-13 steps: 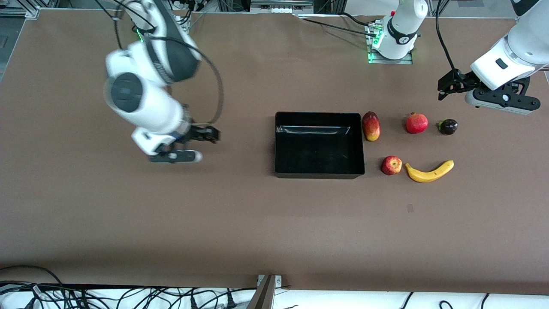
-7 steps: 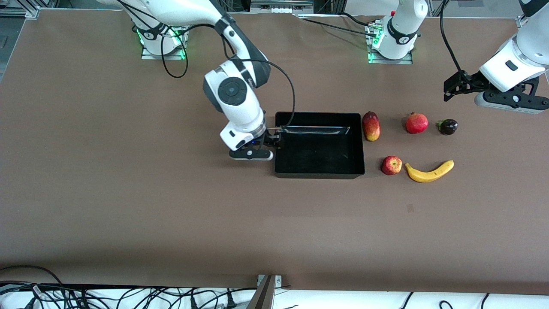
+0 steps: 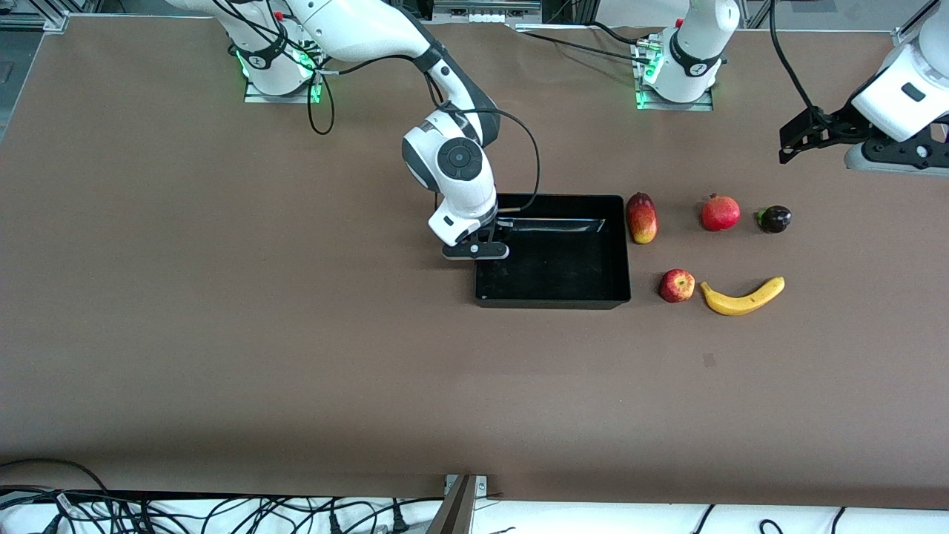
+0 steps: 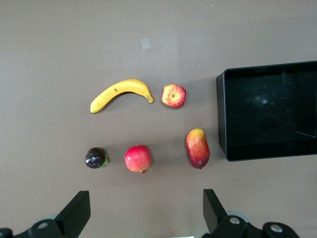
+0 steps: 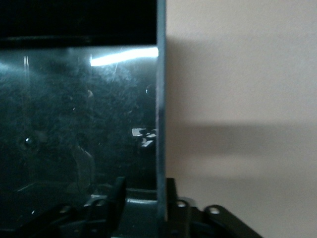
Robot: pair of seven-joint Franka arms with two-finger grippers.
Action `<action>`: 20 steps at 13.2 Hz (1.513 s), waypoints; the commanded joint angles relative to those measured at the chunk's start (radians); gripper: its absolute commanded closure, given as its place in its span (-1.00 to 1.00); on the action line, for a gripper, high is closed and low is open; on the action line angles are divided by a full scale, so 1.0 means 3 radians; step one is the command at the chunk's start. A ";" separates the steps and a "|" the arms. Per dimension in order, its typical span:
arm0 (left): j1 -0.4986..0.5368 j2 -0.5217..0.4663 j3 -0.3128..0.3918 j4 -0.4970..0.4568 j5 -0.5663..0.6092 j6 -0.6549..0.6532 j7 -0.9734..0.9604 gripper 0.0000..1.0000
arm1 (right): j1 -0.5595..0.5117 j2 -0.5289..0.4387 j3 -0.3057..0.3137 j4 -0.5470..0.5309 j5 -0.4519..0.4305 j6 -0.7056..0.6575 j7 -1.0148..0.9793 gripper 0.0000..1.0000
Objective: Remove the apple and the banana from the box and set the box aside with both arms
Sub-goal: 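Grip the tray rim with the right gripper and drag it away from the fruits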
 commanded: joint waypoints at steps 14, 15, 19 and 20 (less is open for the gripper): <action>-0.0008 0.0193 -0.0081 0.0328 0.0002 -0.0164 -0.0055 -1.00 | -0.1495 -0.1521 -0.0660 -0.0915 0.0199 -0.1244 -0.1922 1.00; -0.0008 0.0193 -0.0081 0.0328 0.0002 -0.0164 -0.0055 -1.00 | -0.1573 -0.1552 -0.0772 -0.1064 0.0312 -0.1228 -0.2259 1.00; 0.0013 0.0213 -0.0061 0.0323 0.0012 -0.0144 -0.0055 -1.00 | -0.1589 -0.1537 -0.1279 -0.1473 0.0323 -0.0882 -0.2998 1.00; 0.0023 0.0223 -0.0045 0.0318 0.0012 -0.0129 -0.0055 -1.00 | -0.1594 -0.1547 -0.1310 -0.1632 0.0323 -0.0693 -0.3035 1.00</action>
